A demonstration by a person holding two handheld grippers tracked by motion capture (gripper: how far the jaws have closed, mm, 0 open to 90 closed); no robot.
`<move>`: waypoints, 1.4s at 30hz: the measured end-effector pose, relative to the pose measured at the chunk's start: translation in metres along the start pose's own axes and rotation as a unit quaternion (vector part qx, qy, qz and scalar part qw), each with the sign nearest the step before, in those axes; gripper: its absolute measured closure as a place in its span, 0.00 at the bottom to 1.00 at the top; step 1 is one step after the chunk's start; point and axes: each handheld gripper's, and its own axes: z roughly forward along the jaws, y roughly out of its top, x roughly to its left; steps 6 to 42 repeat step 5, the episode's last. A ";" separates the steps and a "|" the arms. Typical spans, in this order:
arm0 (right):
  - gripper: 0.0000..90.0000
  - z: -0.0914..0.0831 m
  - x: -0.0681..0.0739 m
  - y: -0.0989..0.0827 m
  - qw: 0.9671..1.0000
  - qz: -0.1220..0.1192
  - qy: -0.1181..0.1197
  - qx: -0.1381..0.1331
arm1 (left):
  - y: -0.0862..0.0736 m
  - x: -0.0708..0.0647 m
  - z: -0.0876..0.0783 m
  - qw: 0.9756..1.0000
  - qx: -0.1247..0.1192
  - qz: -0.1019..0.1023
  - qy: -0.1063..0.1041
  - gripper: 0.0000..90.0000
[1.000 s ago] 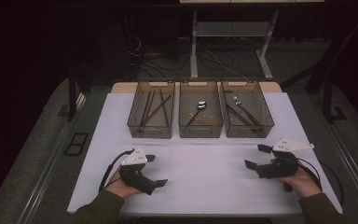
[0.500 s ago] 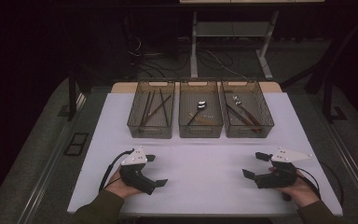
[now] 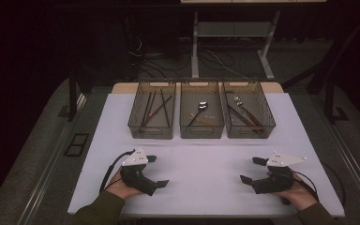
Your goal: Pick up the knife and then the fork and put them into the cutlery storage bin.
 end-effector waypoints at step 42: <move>0.14 0.001 0.000 -0.001 1.000 -0.003 0.001 0.006 | 0.000 0.000 0.000 1.000 0.001 0.000 0.000 0.00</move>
